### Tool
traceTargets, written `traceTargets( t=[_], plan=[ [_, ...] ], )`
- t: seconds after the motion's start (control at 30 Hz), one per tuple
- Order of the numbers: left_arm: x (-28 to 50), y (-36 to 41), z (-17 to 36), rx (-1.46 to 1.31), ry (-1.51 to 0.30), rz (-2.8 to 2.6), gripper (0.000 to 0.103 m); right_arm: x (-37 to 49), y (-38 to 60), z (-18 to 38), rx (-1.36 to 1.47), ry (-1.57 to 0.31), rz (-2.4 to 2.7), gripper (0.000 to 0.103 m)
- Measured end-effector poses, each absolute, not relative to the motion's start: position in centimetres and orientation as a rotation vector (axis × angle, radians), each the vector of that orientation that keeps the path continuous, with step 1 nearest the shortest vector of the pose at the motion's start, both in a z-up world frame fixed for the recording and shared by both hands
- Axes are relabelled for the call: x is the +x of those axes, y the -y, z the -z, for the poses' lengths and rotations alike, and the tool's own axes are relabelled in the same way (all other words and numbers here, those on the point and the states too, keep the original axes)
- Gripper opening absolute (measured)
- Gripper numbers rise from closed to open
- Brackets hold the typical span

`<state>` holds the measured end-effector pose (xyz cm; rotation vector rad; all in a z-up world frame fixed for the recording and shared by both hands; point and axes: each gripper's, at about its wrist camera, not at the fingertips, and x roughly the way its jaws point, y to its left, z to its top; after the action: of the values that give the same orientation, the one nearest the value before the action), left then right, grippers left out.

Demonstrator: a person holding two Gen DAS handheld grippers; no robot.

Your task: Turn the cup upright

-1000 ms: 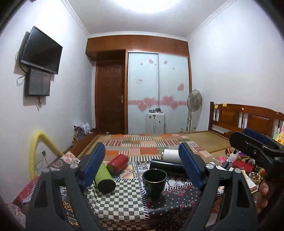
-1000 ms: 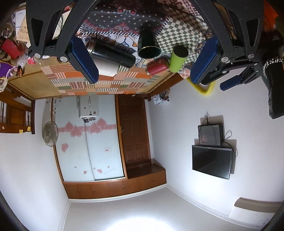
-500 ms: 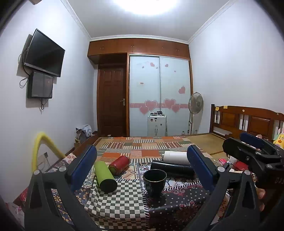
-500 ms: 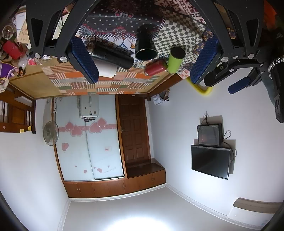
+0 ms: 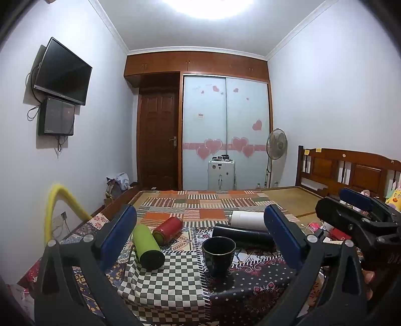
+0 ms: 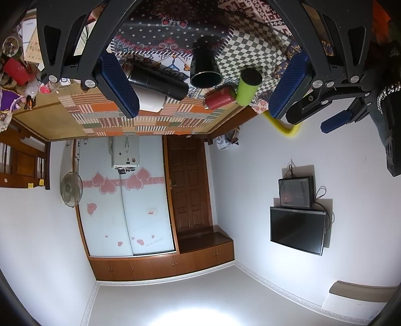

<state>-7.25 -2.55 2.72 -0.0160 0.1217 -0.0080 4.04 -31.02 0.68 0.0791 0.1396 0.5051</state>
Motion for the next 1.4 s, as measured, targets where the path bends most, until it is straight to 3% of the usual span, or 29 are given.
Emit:
traceTargets(
  t=[1.4],
  plan=[
    [-6.1,2.5,-1.9,-0.033,-0.159,0.029,0.103,4.5,31.3,-0.6,0.084,-0.151,-0.495,0.103]
  ],
)
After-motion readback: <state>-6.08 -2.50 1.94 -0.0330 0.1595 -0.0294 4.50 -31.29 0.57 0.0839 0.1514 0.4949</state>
